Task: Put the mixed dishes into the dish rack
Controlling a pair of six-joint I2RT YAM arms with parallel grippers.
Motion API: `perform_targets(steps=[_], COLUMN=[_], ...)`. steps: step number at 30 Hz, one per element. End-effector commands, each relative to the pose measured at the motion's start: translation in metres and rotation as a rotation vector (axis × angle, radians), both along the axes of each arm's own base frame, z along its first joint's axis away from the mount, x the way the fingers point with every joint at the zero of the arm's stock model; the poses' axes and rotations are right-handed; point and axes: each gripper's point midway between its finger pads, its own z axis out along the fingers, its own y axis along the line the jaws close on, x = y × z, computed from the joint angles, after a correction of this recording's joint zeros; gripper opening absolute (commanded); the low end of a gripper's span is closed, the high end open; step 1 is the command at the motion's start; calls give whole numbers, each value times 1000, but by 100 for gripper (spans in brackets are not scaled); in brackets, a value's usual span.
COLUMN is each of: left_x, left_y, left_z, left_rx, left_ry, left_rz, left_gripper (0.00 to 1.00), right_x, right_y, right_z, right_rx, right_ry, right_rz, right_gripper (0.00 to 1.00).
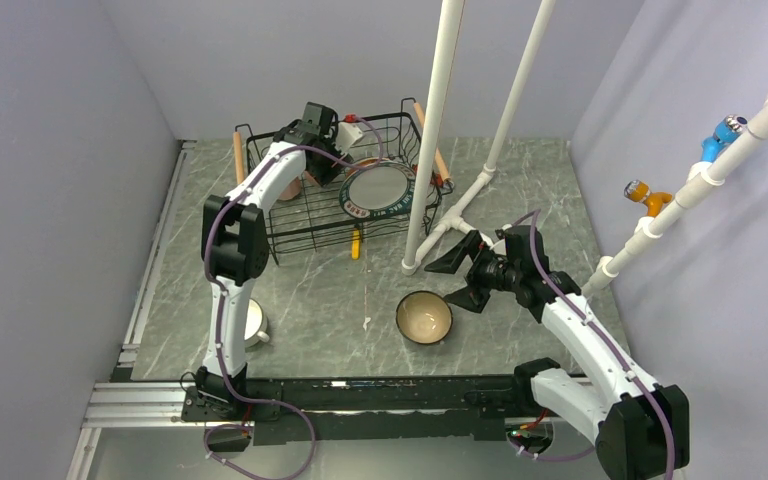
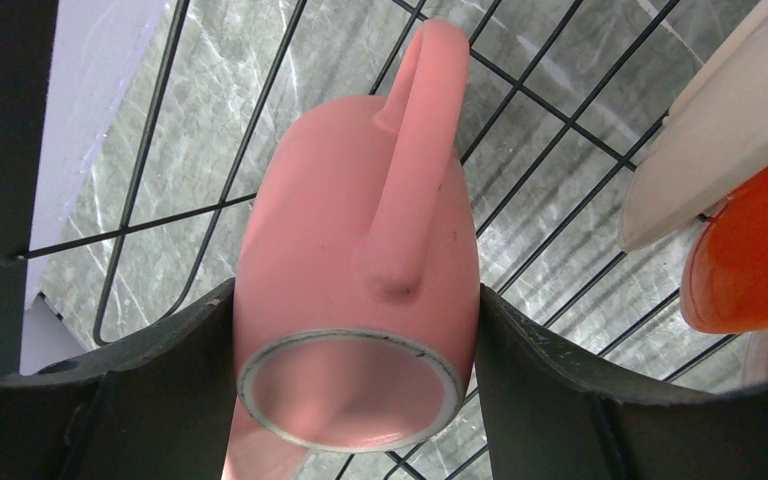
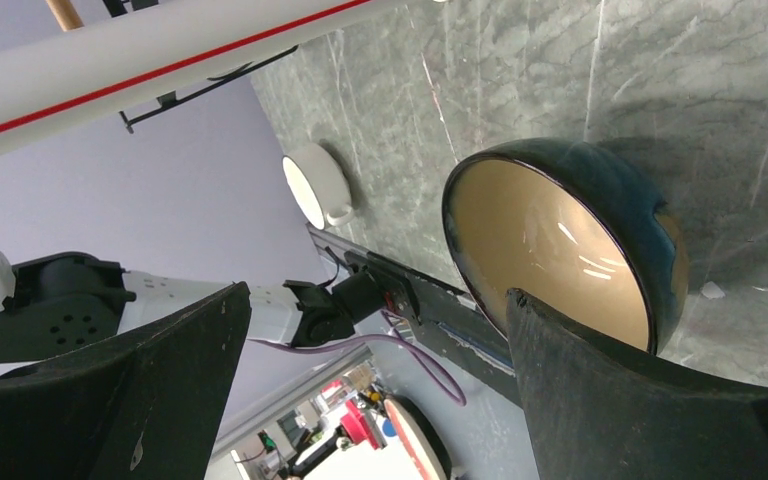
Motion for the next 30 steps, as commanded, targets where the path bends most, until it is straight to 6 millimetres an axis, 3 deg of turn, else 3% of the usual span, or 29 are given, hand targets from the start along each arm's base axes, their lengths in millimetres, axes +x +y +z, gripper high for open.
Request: perform_targets(steps=[1,22,30], left_x=[26,34,36], left_y=[2,11,9], left_z=[42,37,49], left_rx=[7,-2,-30], left_ry=[-143,-152,-188], left_rz=[-6,12,21], left_gripper=[1,50,64], right_x=[3,5,6], right_y=[1,2,4], right_z=[2,-1,2], right_rx=[15,19,27], right_ry=[-16,-8,-12], right_rz=[2,8,15], right_gripper=[99,99,99])
